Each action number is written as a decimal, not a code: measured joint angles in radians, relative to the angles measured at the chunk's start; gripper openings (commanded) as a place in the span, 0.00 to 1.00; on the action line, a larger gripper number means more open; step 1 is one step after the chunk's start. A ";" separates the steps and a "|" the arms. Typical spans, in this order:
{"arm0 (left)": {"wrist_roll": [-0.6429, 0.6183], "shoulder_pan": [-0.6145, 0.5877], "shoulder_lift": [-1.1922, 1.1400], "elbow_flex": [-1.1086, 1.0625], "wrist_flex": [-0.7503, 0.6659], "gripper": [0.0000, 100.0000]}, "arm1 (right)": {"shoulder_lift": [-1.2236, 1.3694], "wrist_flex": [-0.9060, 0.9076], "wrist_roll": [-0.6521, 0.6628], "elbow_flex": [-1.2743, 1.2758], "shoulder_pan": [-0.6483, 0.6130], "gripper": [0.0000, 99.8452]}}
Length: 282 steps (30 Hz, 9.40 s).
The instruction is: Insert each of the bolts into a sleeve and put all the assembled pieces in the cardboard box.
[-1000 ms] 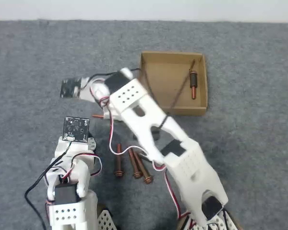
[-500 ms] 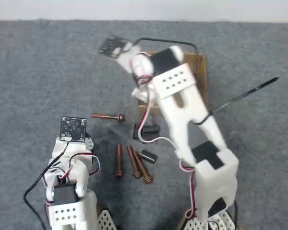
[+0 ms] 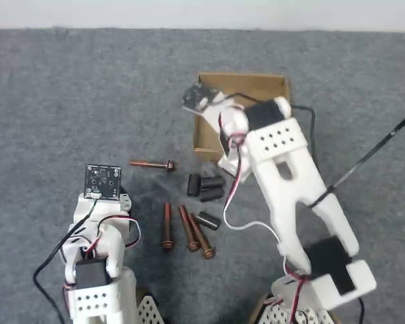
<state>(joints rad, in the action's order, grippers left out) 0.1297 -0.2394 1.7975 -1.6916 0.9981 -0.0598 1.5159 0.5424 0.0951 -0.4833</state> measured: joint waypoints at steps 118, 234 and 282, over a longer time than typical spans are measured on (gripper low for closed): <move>0.034 0.038 -0.293 0.232 0.032 0.01 | -0.494 -0.700 -0.106 1.100 0.446 0.01; -0.361 0.072 -1.854 1.045 -0.140 0.01 | -0.500 -0.825 -0.374 1.117 0.473 0.01; -0.354 0.091 -1.758 0.939 -0.269 0.01 | -0.239 -2.085 -0.635 1.117 0.244 0.01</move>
<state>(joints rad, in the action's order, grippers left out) -0.2248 -0.1488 0.0391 -0.7526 0.7296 -0.2992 -0.5692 -0.0928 1.2121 -0.2394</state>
